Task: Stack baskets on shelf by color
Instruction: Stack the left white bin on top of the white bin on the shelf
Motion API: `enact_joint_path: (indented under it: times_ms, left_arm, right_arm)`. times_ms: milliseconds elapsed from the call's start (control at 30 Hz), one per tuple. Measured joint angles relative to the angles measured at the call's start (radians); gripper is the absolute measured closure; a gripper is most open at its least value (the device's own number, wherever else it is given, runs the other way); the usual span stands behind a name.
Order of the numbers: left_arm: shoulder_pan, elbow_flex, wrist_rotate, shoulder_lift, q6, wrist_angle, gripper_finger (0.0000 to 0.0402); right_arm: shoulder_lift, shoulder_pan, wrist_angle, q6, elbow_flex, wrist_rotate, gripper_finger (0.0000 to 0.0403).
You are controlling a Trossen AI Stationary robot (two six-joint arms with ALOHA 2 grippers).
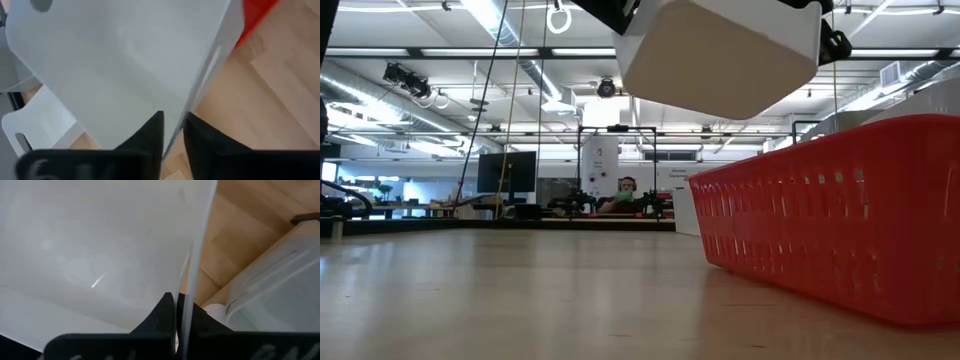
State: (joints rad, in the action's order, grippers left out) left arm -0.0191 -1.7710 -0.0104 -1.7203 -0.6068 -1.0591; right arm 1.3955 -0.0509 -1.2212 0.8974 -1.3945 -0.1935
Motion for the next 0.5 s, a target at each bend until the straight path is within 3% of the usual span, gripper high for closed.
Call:
enact_joint_path:
  times_ms: [300,500]
  left_arm:
    - [-0.002,0.002,-0.02,0.045,0.113,0.012,0.0209]
    - [0.022,0.002,-0.067,0.102,0.21,0.031,0.0164]
  right_arm:
    - [-0.078,-0.011,-0.096,-0.004,-0.001,0.051,0.0396]
    - [-0.205,0.017,-0.183,0.17,-0.002,0.146,0.0397]
